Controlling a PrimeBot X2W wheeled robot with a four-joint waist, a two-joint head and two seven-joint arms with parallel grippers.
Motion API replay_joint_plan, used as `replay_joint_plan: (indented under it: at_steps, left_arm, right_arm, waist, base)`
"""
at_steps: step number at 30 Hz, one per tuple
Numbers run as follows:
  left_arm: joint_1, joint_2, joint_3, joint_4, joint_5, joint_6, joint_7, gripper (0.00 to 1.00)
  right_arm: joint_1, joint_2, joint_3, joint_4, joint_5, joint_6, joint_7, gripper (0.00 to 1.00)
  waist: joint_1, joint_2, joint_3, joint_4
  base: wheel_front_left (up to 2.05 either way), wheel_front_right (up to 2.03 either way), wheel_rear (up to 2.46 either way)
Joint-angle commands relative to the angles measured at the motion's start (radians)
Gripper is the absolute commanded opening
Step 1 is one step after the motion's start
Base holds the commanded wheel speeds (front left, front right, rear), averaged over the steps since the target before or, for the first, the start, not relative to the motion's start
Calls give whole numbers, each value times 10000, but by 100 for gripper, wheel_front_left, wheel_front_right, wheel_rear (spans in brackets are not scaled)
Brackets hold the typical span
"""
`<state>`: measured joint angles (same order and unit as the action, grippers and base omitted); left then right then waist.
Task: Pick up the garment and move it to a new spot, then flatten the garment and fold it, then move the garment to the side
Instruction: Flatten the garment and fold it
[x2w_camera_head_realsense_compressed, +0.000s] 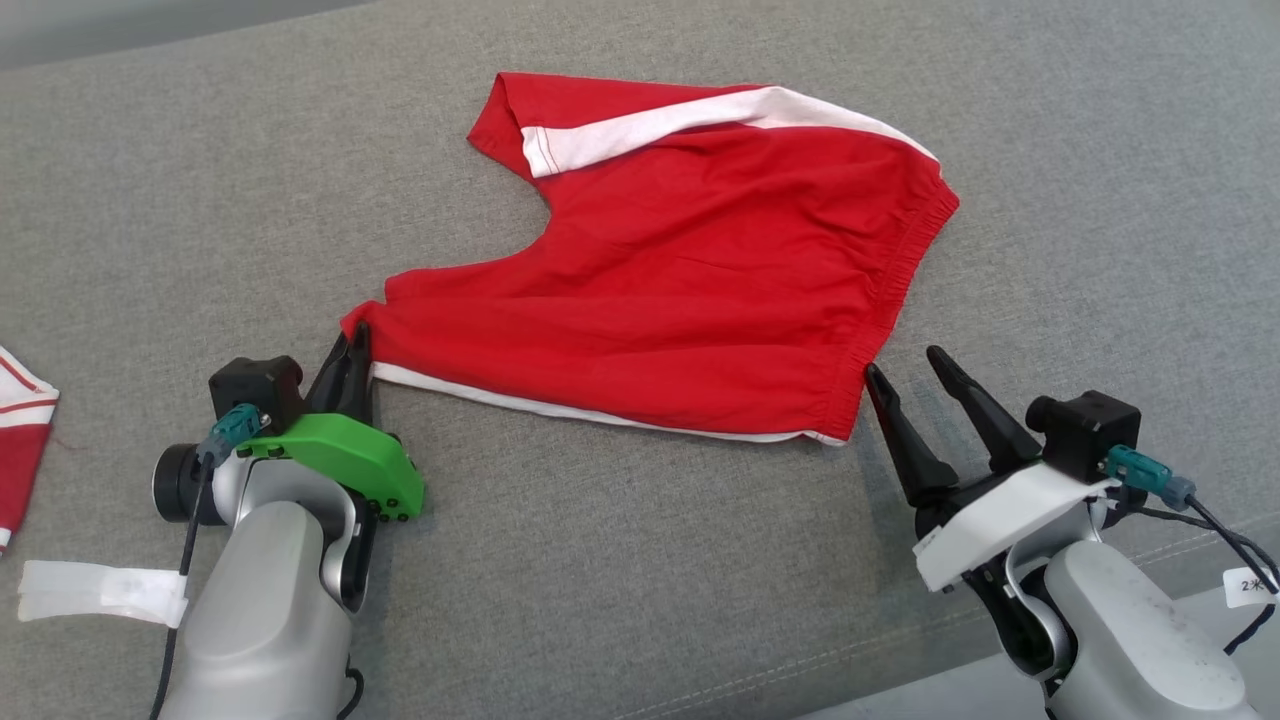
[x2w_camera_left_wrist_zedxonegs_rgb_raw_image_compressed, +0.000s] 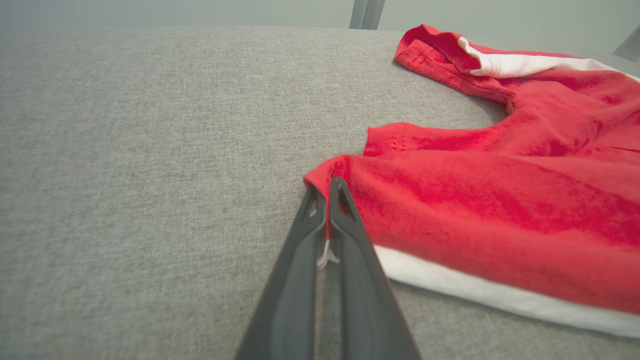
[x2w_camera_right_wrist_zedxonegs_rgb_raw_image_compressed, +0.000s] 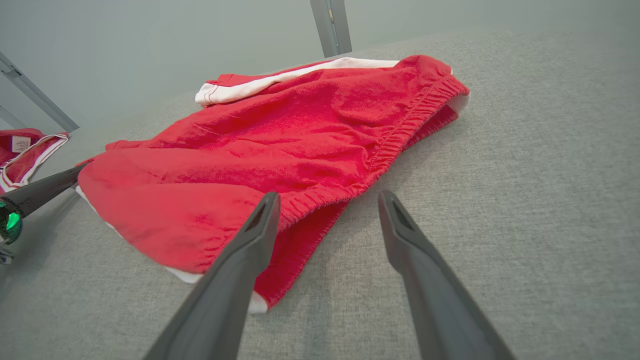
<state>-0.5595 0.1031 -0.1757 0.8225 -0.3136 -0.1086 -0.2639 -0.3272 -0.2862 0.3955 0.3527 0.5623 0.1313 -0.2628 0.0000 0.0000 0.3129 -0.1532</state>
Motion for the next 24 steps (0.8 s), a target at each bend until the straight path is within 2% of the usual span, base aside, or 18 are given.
replay_joint_plan:
  at_steps: [1,2,3,14,15,16,17,24]
  left_arm:
    - [-180,-46,127,100,125,-42,-9,24]
    - [-194,-56,214,104,169,-46,-9,55]
    - [-215,-83,308,53,204,-47,-9,100]
    - [466,-402,870,-1152,756,-146,-9,100]
    - [542,-423,873,-1262,801,-158,-9,100]
    - [601,-431,889,-1368,794,-173,-10,100]
    - [662,-444,877,-1448,804,-185,-9,100]
    - [878,-512,633,-1801,650,-216,-9,100]
  right_arm:
    - [133,35,254,-199,218,-10,-29,100]
    - [119,41,372,-274,281,-10,-29,100]
    - [100,23,459,-332,349,-10,-29,100]
    - [-138,-124,1232,-122,1433,-10,-30,100]
    - [-185,-120,1237,-43,1493,-10,-30,87]
    - [-278,-137,1201,0,1462,-10,-30,38]
    - [-365,-173,1162,67,1390,-10,-30,0]
    - [-1116,-203,-2,822,872,-10,-30,0]
  waist:
    - [0,0,144,-109]
    - [0,0,157,-87]
    - [0,0,166,-47]
    - [0,0,34,616]
    - [0,0,27,690]
    - [0,0,27,767]
    - [0,0,24,844]
    - [0,0,88,1391]
  base:
    - [0,0,0]
    - [0,0,0]
    - [0,0,0]
    - [0,0,0]
    - [0,0,0]
    - [0,0,0]
    - [0,0,0]
    - [0,0,0]
